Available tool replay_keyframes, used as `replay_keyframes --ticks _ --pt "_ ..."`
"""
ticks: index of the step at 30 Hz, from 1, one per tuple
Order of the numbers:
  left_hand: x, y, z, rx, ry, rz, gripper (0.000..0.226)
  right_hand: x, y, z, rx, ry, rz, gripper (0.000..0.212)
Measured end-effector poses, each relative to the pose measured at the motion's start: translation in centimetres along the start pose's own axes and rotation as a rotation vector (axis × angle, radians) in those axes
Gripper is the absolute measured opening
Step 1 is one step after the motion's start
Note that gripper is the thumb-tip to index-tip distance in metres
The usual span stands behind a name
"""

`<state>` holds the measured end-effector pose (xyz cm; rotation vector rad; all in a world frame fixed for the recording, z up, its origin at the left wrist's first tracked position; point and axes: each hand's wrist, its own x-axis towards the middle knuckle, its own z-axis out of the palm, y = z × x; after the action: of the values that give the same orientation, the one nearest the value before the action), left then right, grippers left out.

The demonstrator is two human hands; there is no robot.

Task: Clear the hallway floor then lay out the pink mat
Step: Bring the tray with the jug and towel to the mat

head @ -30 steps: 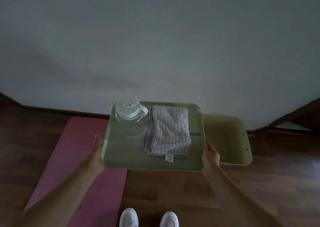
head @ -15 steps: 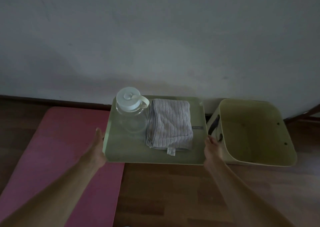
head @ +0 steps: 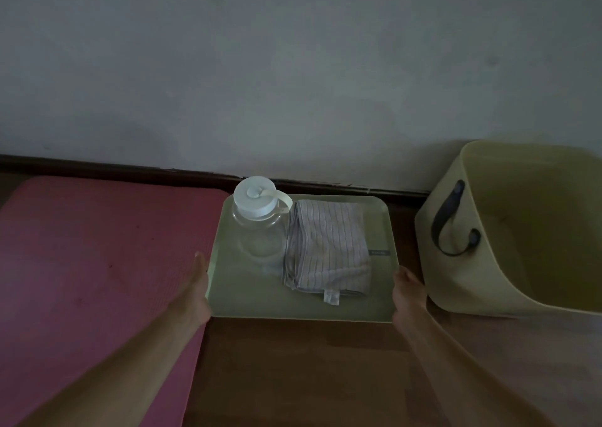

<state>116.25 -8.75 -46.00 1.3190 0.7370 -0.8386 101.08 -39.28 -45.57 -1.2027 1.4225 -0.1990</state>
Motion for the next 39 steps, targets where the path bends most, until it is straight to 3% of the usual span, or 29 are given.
replay_keyframes --ticks 6,20,28,39 --pt "5.2 -0.7 1.5 0.054 0.064 0.015 0.074 4.2 2.2 1.9 0.019 0.071 -0.043 0.028" --pt "10.4 -0.8 3.1 0.090 0.145 0.100 0.059 9.7 4.5 5.1 -0.009 0.090 -0.115 0.023" --pt "11.1 -1.3 3.5 0.172 0.236 0.173 0.059 10.7 5.1 5.9 -0.197 0.113 -0.076 0.041" --pt "10.0 -1.1 3.7 0.209 0.202 0.170 0.060 10.9 4.6 5.1 -0.612 0.054 -0.134 0.045"
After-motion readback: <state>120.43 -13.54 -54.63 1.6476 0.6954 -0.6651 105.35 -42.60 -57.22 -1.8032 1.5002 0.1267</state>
